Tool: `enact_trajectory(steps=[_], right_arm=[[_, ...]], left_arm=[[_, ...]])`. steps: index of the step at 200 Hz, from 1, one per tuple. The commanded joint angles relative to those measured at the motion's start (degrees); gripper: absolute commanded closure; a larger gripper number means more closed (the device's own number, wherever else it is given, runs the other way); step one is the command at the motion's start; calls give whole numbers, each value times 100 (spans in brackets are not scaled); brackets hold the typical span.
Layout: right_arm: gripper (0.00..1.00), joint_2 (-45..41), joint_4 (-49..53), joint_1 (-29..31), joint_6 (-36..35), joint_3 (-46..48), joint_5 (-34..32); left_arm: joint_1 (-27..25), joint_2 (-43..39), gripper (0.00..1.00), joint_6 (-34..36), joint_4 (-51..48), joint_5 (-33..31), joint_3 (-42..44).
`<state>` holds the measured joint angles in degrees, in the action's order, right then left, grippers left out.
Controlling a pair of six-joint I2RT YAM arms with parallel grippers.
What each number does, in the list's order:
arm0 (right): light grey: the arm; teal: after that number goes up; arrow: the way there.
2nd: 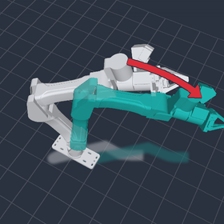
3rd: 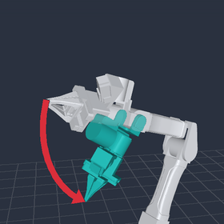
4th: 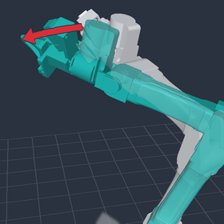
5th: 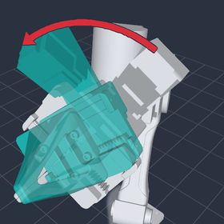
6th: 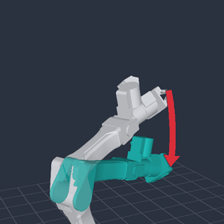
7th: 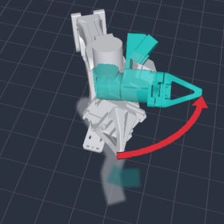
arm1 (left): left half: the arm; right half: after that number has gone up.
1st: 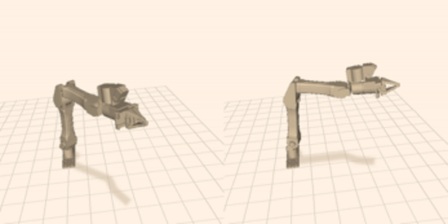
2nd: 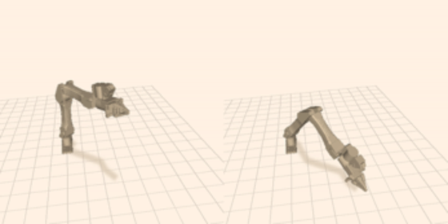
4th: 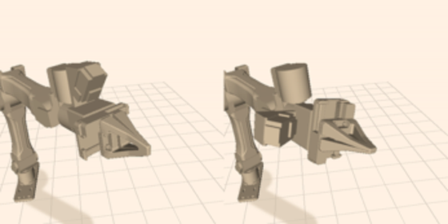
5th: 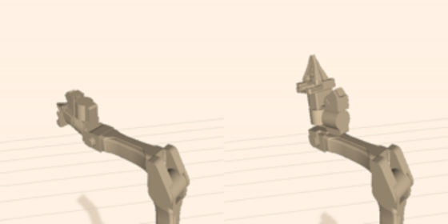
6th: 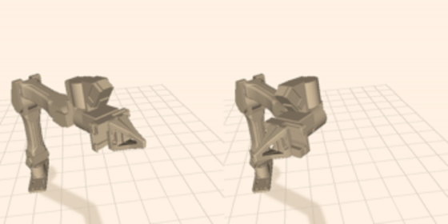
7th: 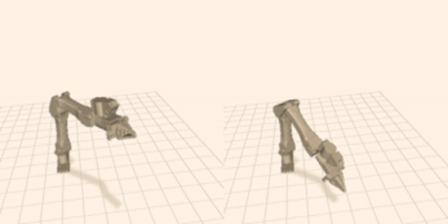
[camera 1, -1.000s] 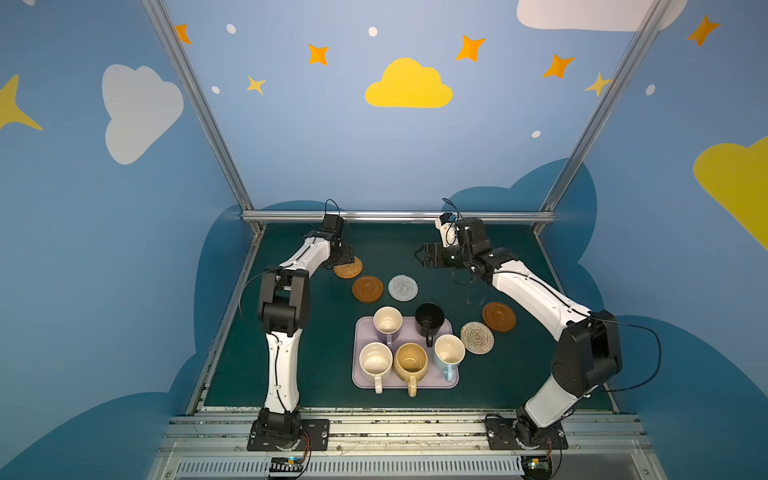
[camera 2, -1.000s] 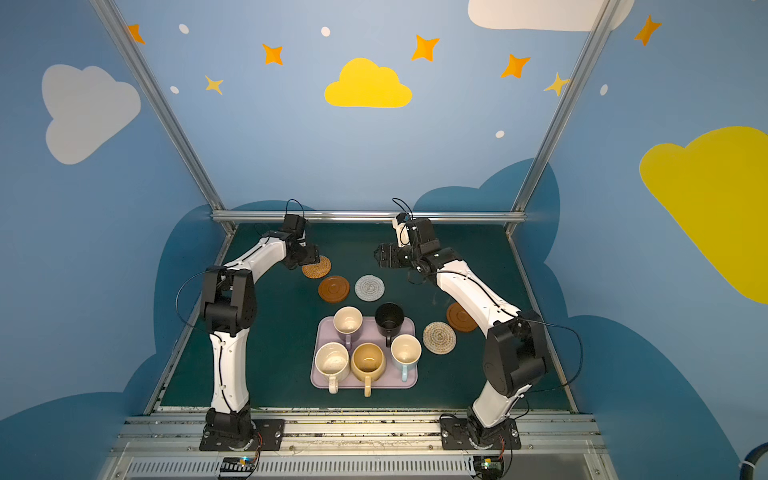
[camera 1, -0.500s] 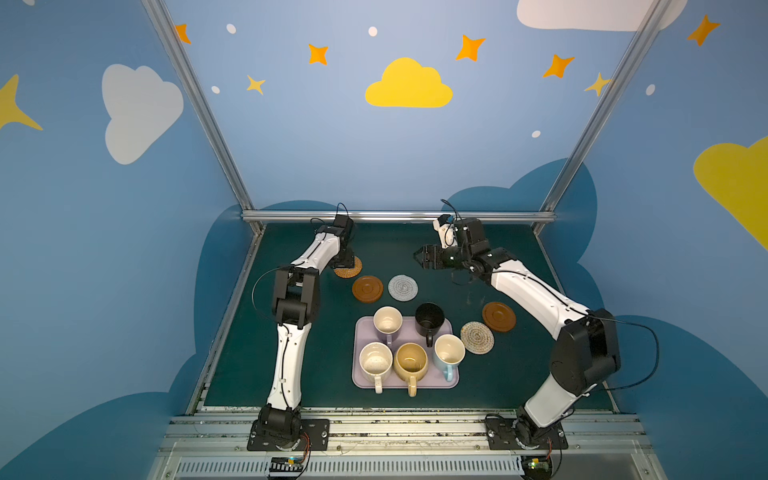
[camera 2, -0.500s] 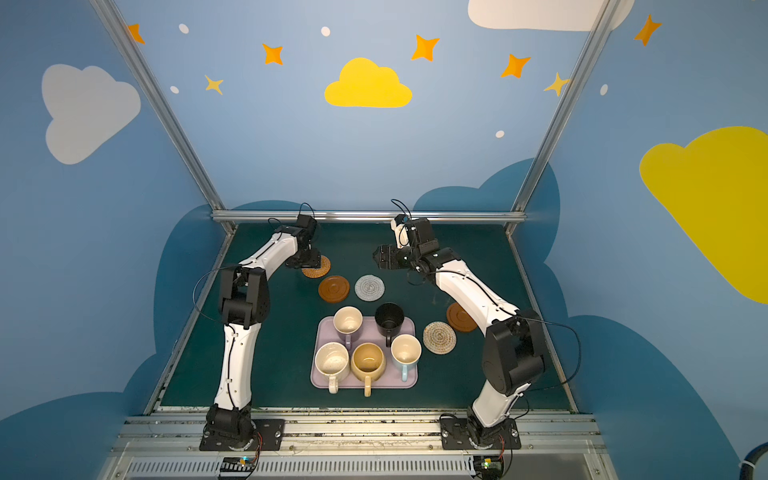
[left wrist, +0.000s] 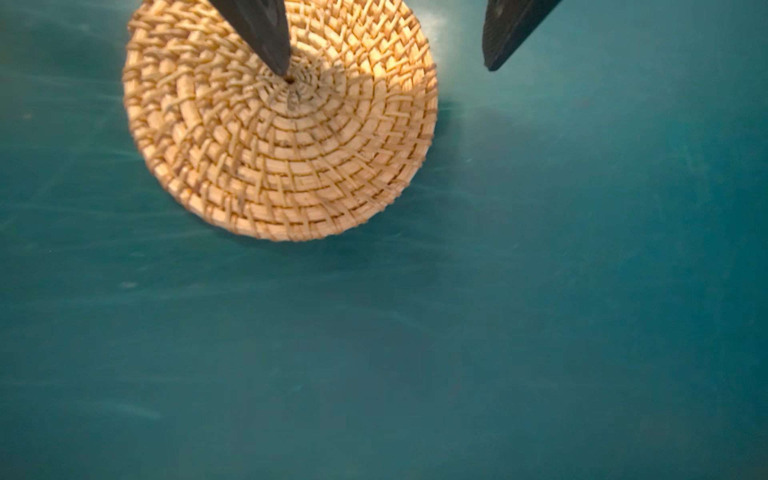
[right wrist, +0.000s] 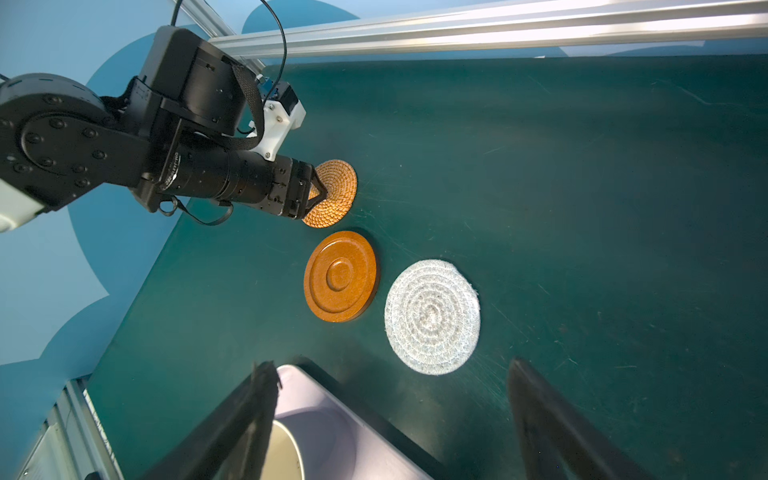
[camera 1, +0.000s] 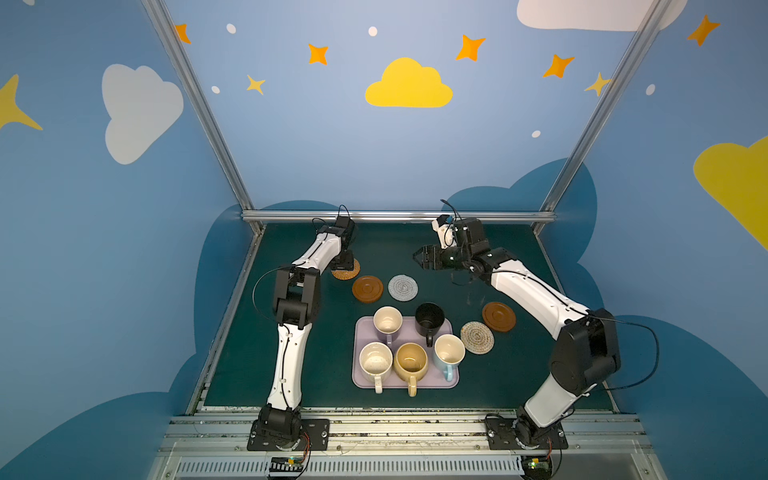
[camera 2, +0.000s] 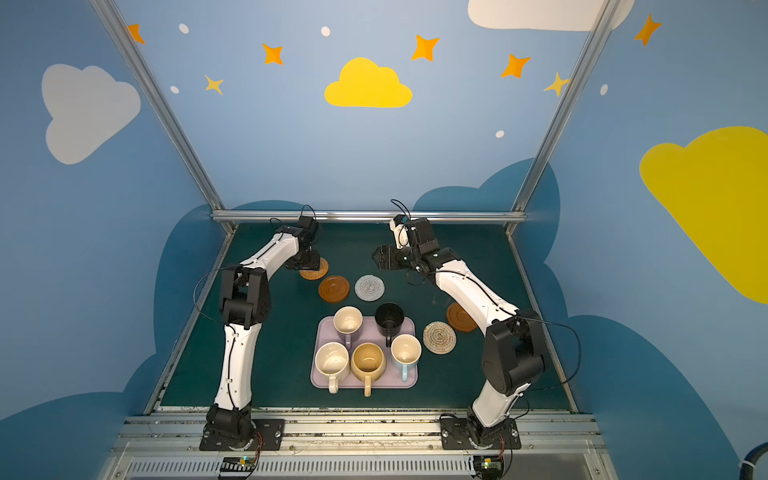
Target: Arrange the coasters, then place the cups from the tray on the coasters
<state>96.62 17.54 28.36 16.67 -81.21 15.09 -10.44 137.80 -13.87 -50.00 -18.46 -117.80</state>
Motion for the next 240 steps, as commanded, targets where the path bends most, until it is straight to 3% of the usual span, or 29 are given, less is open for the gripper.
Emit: enact_trajectory(steps=[1, 128, 240], right_arm=[[13, -12, 159, 79, -47, -112, 169], [13, 696, 1061, 643, -225, -1066, 82], [13, 1079, 1491, 802, -326, -1828, -172]], left_arm=[[90, -193, 27, -21, -329, -37, 484], [204, -1756, 31, -249, 933, 298, 2889], [277, -2136, 30, -394, 1437, 575, 3379]])
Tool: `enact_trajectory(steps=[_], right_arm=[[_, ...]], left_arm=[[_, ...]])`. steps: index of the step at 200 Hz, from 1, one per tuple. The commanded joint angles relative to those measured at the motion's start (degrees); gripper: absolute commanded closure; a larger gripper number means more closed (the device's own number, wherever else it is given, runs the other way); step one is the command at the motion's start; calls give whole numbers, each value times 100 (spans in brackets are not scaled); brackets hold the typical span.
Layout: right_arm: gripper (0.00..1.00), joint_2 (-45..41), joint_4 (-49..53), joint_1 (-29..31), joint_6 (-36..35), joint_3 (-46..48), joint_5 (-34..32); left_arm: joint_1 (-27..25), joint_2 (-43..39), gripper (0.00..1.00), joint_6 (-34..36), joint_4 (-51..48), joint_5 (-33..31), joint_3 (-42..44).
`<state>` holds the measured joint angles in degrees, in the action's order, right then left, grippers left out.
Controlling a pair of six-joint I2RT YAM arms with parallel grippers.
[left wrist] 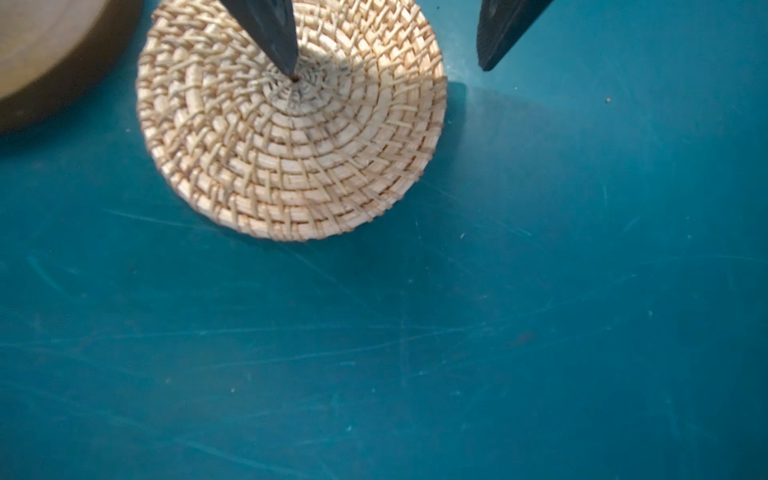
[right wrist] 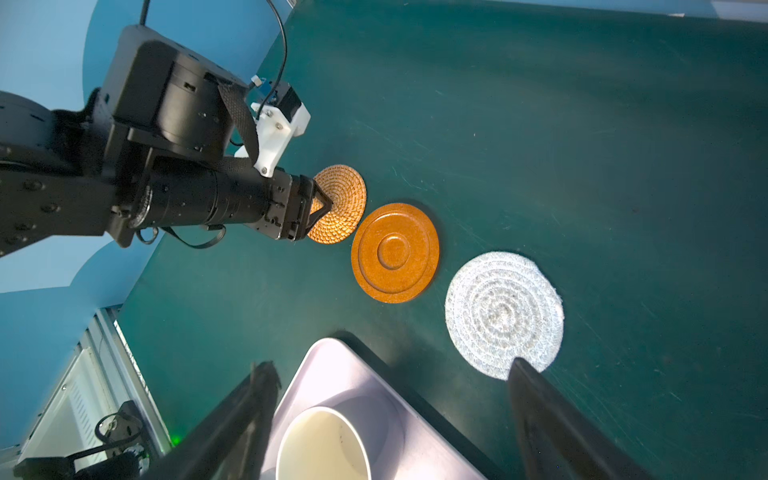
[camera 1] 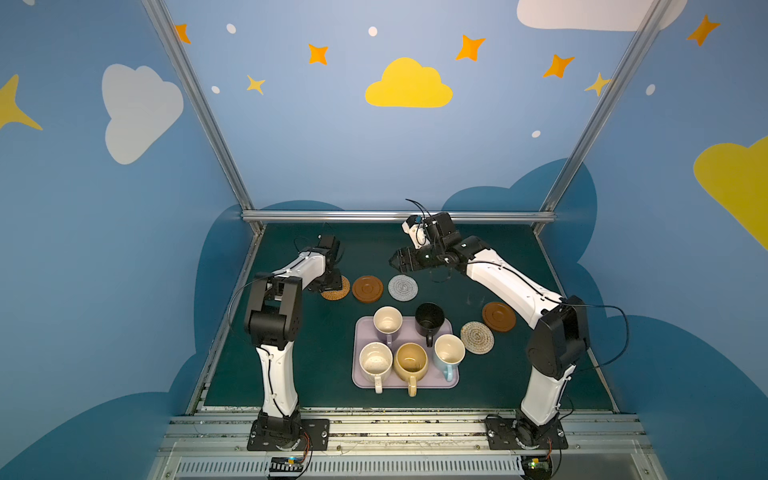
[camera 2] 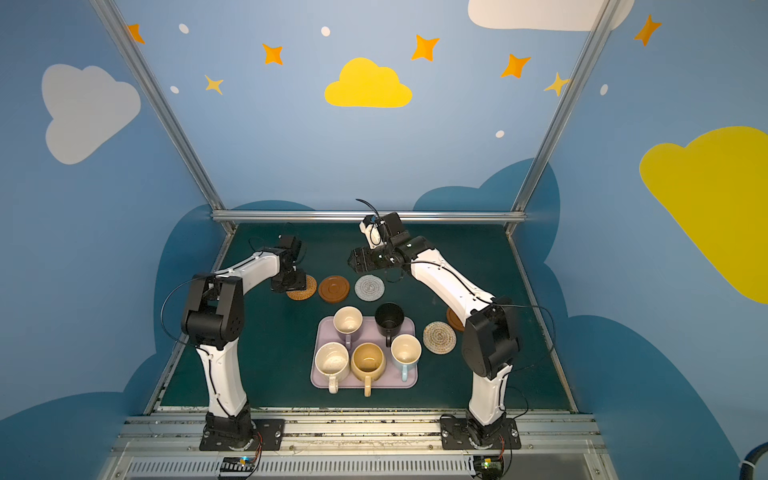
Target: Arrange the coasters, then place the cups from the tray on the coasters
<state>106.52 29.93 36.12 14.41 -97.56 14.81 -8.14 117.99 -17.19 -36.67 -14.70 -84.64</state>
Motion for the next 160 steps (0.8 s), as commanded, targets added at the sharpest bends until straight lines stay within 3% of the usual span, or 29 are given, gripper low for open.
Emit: enact_trajectory(steps=[1, 40, 70, 114, 160], right_arm=[[13, 88, 251, 22, -99, -193, -149], [13, 75, 264, 17, -113, -246, -184], [13, 64, 333, 19, -134, -331, -231], [13, -56, 337, 18, -158, -300, -252], [13, -140, 355, 18, -206, -230, -303]], left_arm=[[48, -155, 30, -59, 110, 215, 62], [124, -428, 28, -158, 462, 555, 339], [159, -269, 28, -110, 103, 205, 87], [254, -108, 29, -63, -62, 341, 177], [251, 38, 30, 61, -446, -7, 62]])
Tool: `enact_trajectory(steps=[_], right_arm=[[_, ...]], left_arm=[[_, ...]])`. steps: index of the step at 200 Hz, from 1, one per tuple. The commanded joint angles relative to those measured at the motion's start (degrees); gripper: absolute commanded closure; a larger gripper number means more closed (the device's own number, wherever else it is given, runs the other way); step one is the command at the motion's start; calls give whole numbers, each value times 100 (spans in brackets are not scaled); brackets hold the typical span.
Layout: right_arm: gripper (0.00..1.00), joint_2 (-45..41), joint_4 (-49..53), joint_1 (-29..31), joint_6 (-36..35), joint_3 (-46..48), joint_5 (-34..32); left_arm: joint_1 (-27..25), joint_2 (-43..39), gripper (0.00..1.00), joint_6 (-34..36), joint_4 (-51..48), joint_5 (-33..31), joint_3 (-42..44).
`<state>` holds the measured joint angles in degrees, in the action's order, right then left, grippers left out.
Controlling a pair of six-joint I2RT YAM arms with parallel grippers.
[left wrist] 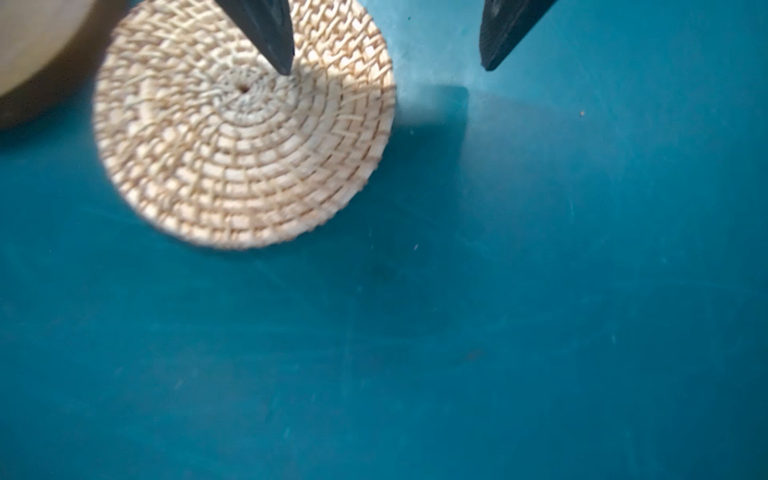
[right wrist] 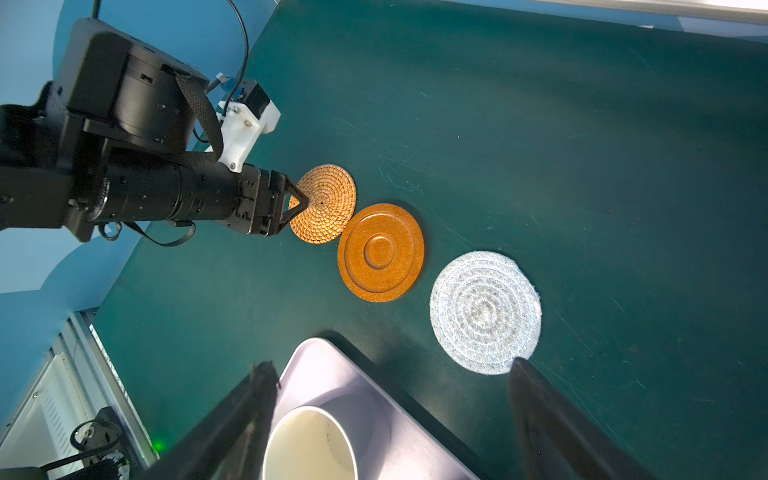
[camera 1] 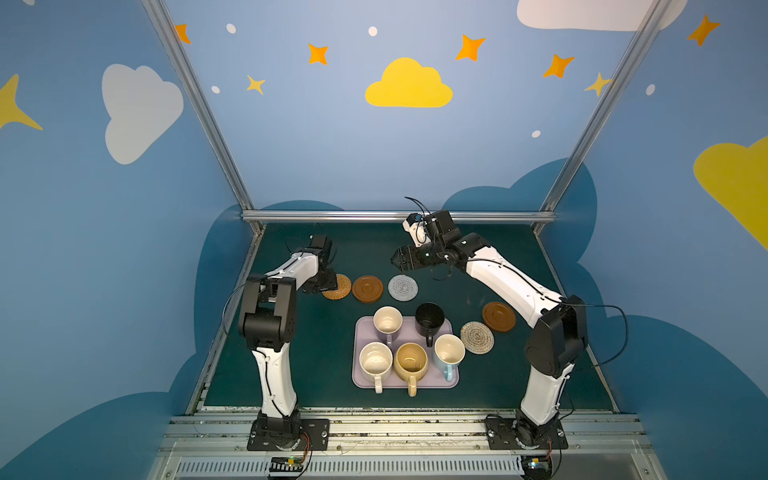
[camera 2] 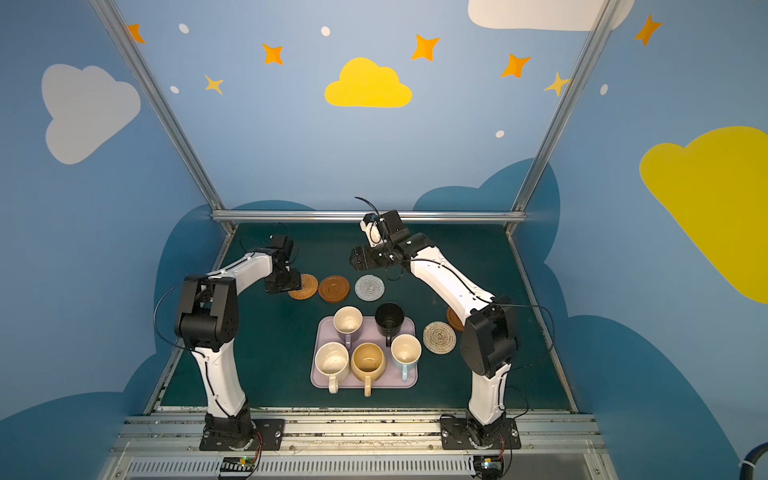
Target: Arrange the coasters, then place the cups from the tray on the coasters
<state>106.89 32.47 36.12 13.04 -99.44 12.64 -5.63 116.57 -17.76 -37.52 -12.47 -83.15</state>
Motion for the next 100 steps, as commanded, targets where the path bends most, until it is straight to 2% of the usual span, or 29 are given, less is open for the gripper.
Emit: enact_trajectory(steps=[1, 16, 66, 100], right_arm=[[13, -182, 102, 18, -71, -41, -87], [13, -211, 76, 18, -71, 7, -95], [13, -239, -3, 18, -39, 108, -69], [12, -304, 13, 16, -47, 162, -145]], left_arm=[[-4, 181, 30, 121, -374, -243, -87], [-1, 168, 30, 72, -549, -447, -117], [2, 6, 30, 18, -383, -252, -44], [-21, -110, 29, -61, -528, -389, -200]])
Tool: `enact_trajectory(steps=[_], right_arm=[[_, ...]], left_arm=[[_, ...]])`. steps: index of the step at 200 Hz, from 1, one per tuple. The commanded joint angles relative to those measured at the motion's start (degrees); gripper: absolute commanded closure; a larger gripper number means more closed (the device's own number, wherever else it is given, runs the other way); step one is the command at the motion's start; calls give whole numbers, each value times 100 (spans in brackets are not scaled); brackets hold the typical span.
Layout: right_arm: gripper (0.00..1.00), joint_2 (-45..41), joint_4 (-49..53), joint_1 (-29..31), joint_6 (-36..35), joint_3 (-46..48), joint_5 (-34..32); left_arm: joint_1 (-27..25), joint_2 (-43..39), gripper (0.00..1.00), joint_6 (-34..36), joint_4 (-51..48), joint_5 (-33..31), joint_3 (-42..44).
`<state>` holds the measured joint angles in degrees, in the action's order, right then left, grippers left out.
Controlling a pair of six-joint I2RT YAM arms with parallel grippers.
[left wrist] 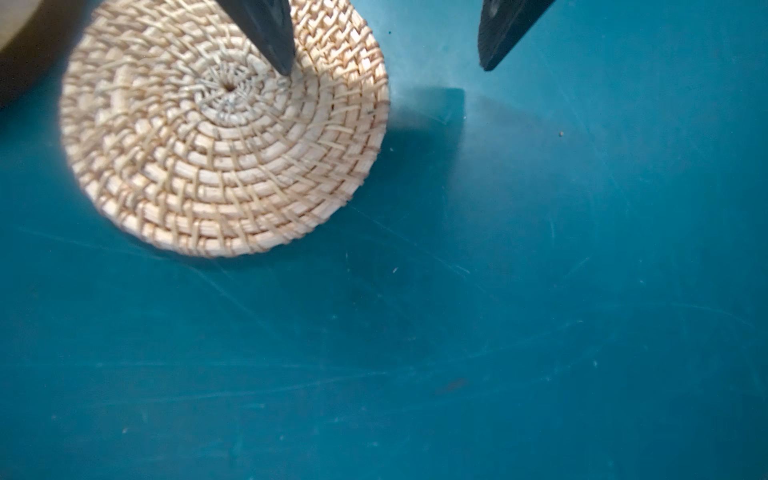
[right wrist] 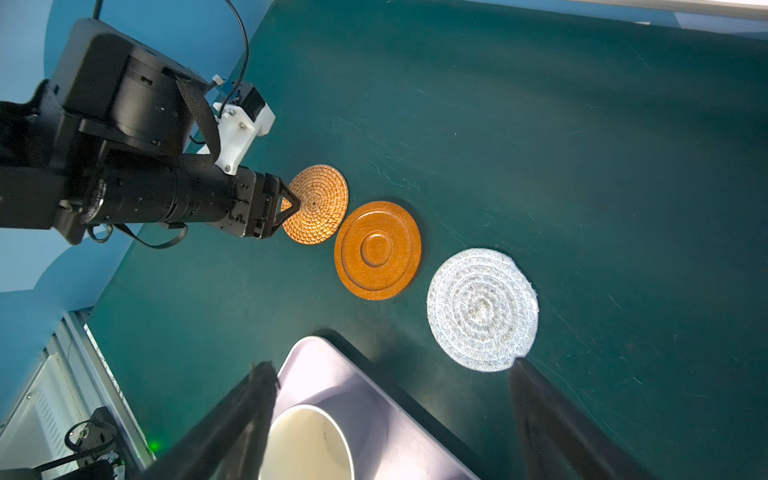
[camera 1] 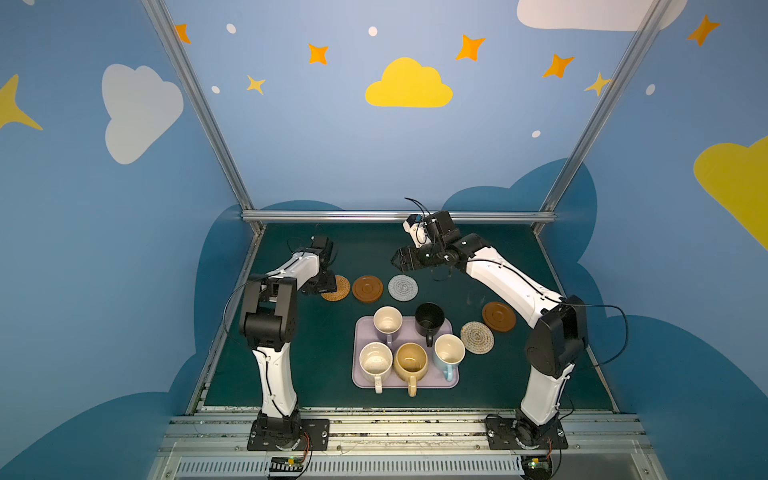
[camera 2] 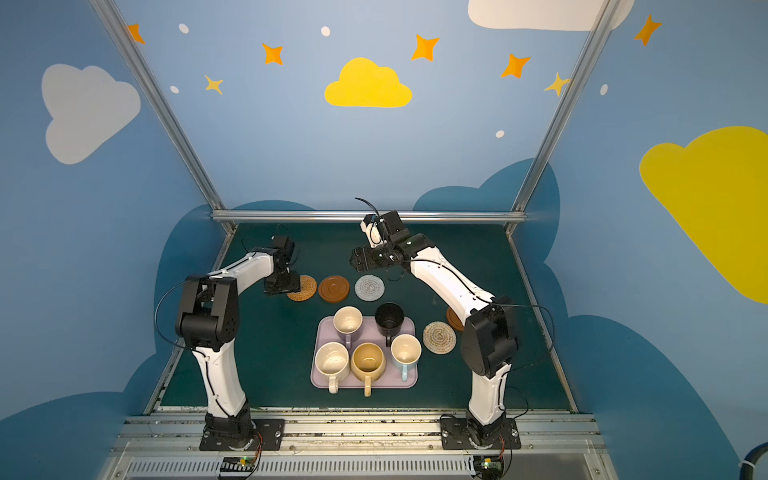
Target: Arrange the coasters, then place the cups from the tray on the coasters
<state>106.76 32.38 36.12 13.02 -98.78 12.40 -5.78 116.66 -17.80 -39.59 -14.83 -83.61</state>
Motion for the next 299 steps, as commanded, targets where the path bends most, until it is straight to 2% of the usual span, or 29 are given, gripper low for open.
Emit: enact_trajectory(steps=[1, 17, 39, 51, 60, 66, 79, 99, 119, 129, 141, 161, 178, 198, 217, 226, 249, 299], right_arm=[[12, -293, 18, 17, -45, 96, -127], [11, -346, 14, 9, -70, 122, -193], [10, -431, -38, 9, -41, 197, -324], [2, -545, -241, 8, 46, 361, -373], [2, -671, -462, 9, 137, 561, -458], [2, -770, -671, 9, 190, 719, -491], [2, -1000, -1133, 9, 244, 1101, -502], [2, -1285, -1582, -145, 641, 1564, -440], [2, -1250, -1360, -544, 872, 1511, 445], [5, -1265, -1384, -615, 939, 1577, 567], [6, -1306, -1450, -619, 895, 1679, 597], [9, -1209, -1189, -610, 810, 1564, 760], [12, -1127, -953, -580, 733, 1455, 814], [15, -1081, -825, -516, 666, 1443, 791], [11, -994, -553, -435, 527, 1402, 544], [2, -969, -456, -430, 553, 1405, 385], [2, -960, -541, -448, 588, 1532, 370], [2, -851, -379, -456, 456, 1373, 465]], left_arm=[[-8, -131, 29, -57, -325, -165, -155], [-9, -297, 27, -81, -342, -263, -211], [-43, -510, 17, -92, -417, -323, -373], [-84, -635, 13, -73, -437, -293, -436], [-124, -771, 8, -50, -381, -204, -435], [-152, -861, 2, -48, -346, -97, -423], [-182, -1123, 0, -56, -143, 351, -323], [-236, -1599, 0, 118, 487, 1660, 29], [-405, -1770, 0, 113, 632, 2301, 112], [-485, -1698, 3, 63, 548, 2565, 59], [-615, -1560, 6, -7, 430, 2593, -11], [-809, -1316, 13, -118, 418, 2449, -5], [-945, -1154, 24, -219, 415, 2225, 3], [-1071, -993, 29, -358, 401, 1907, 44], [-1141, -839, 30, -523, 382, 1580, 144], [-1162, -816, 34, -636, 435, 1434, 222], [-1188, -796, 43, -848, 657, 1334, 417], [-1280, -610, 44, -1059, 981, 1306, 694]])
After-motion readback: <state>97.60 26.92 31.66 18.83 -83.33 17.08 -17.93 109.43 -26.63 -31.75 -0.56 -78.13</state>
